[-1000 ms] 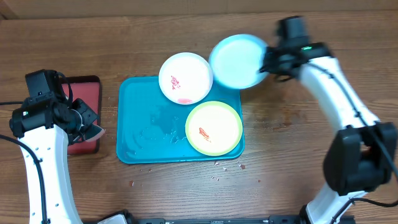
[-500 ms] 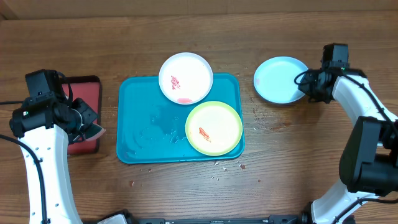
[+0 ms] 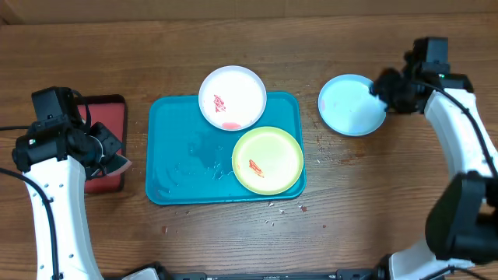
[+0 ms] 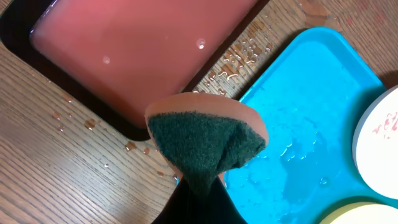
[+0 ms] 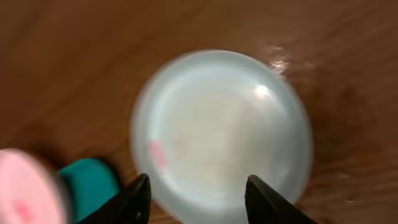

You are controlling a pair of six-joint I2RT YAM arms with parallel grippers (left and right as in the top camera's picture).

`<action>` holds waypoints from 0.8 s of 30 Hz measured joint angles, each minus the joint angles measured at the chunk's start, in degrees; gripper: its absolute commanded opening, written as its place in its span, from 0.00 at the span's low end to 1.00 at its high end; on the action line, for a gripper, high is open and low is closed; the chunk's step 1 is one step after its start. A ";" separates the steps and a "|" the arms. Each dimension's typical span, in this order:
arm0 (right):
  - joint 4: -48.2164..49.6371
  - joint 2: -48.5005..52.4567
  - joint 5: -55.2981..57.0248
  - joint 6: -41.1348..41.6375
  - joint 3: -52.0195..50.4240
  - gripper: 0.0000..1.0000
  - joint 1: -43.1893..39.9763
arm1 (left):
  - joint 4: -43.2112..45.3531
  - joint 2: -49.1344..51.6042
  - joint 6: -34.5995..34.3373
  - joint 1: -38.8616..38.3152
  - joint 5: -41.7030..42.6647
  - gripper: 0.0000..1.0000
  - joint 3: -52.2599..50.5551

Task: Clean dirty plates on tray and stack at the side
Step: 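Set the light blue plate on the table right of the tray, release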

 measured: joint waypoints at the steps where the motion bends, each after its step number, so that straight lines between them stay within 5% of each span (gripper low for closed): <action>1: 2.99 -0.96 -3.34 0.28 0.39 0.57 1.36 | 0.02 0.00 0.00 0.00 0.00 0.04 0.00; 5: 8.46 -0.24 -6.95 -0.39 0.68 0.59 6.51 | 0.02 0.00 0.00 0.00 0.00 0.04 0.00; 7: 10.97 1.18 -7.61 -1.46 0.68 0.73 10.67 | 0.09 0.00 0.00 -0.04 -0.02 0.04 0.00; 12: 18.51 8.37 -0.61 -3.48 0.70 0.79 21.44 | 0.22 0.00 0.02 -0.04 0.00 0.04 0.00; 17: 24.57 15.56 3.87 -3.98 0.70 0.75 27.39 | 0.46 0.00 0.04 -0.04 0.00 0.04 0.00; 24: 27.91 19.30 5.44 -4.09 0.68 0.52 30.97 | 0.57 0.00 0.15 -0.04 0.00 0.04 0.00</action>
